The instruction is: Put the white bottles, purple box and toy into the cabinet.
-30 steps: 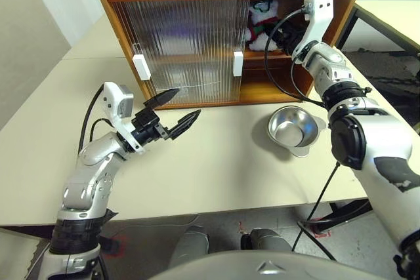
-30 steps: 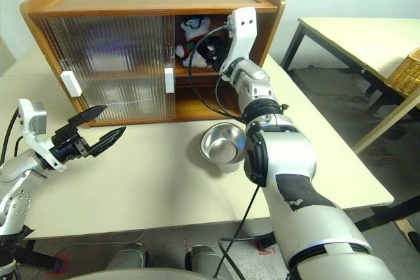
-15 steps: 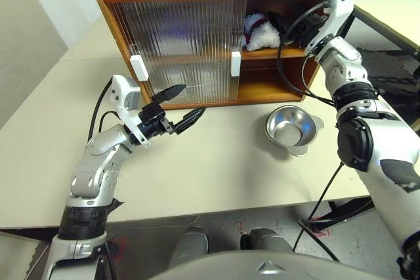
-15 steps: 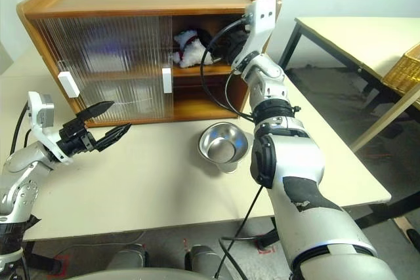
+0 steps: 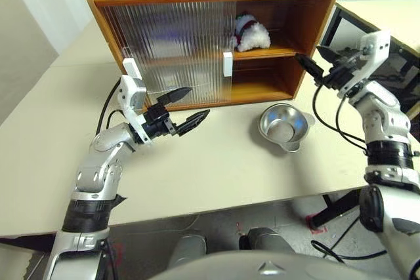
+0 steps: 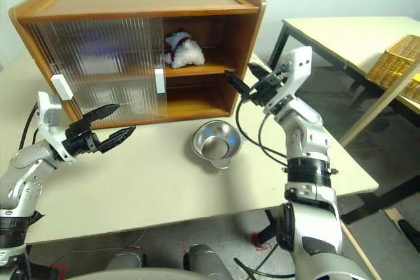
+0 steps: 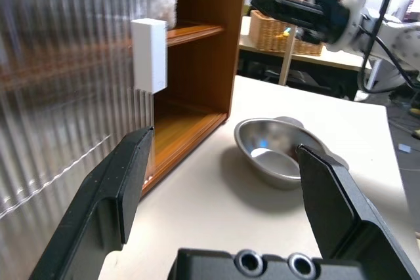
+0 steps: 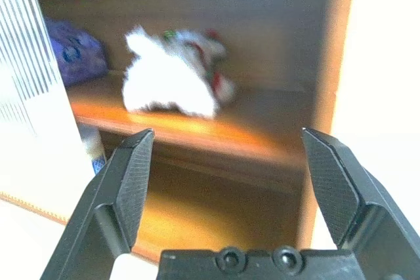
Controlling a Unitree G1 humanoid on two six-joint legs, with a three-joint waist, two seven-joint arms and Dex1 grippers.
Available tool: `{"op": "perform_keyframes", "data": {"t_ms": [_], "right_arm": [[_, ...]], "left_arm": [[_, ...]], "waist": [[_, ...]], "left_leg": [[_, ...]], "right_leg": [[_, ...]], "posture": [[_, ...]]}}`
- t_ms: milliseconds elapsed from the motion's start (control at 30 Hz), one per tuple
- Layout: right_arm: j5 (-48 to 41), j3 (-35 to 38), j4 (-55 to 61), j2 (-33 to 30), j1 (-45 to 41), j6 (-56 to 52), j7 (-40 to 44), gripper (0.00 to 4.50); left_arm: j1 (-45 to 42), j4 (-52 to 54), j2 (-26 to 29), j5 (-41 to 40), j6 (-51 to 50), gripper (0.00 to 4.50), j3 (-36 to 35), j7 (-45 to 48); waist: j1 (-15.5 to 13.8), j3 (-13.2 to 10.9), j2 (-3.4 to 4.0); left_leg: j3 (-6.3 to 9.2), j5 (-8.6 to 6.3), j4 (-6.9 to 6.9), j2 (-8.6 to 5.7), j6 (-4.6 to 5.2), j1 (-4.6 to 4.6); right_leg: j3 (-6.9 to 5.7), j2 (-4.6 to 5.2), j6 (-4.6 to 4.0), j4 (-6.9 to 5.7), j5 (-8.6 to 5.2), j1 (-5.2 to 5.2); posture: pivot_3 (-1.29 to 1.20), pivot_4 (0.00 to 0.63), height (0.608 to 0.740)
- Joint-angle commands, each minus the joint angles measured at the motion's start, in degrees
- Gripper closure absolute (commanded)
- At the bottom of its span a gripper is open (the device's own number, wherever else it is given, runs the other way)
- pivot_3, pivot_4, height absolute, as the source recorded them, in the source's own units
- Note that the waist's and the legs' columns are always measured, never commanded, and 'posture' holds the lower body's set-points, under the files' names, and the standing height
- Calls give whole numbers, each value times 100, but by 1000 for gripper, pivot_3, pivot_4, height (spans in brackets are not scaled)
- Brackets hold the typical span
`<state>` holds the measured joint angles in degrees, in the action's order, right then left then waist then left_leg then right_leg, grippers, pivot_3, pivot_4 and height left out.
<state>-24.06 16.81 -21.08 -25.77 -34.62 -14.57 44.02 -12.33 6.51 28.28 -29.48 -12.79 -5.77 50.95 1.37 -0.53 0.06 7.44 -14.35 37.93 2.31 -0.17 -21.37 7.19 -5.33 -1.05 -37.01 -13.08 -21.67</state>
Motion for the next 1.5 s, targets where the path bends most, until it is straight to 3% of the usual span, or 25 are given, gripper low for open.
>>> {"op": "perform_keyframes", "data": {"t_ms": [33, 267, 767, 1167, 1500], "right_arm": [[-357, 127, 550, -53, 442, -697, -176, 49], [-1245, 591, 840, 46, 854, -2050, -661, 49], [-3242, 2437, -779, 142, 681, -4656, -2093, 49], [-3567, 2773, -1368, 5, 1047, -5646, -2113, 49], [-3454, 2689, -1227, 238, 1118, -5569, -2262, 49]], "left_arm": [[-68, -99, 10, 32, 14, 0, 51, 76], [-108, -145, -5, 48, 9, 0, 61, 110], [-17, -57, 31, 51, 2, 0, 7, 71], [-13, -78, 74, 54, 21, 0, -5, 106], [-18, -39, 118, 70, 6, 0, 22, 114]], "waist": [[46, -2, -2], [197, -5, -4], [147, -4, -3], [99, -3, -4], [106, -4, -4]], "left_leg": [[0, 0, -1, -1, 0, 16], [6, -1, -9, -5, -1, 52], [12, -31, -28, -8, -38, 24], [10, -43, -20, -17, -43, 23], [11, -44, -21, -15, -44, 35]], "right_leg": [[0, -1, 1, 0, -1, 15], [3, -2, 3, 0, -3, 45], [5, 0, 19, 7, -75, 31], [9, -2, 38, 6, -86, 38], [9, -2, 36, 5, -87, 46]], "posture": [[-78, 0, 740], [-83, 0, 740], [-59, 0, 740], [-61, 0, 740], [-56, 0, 740]]}}
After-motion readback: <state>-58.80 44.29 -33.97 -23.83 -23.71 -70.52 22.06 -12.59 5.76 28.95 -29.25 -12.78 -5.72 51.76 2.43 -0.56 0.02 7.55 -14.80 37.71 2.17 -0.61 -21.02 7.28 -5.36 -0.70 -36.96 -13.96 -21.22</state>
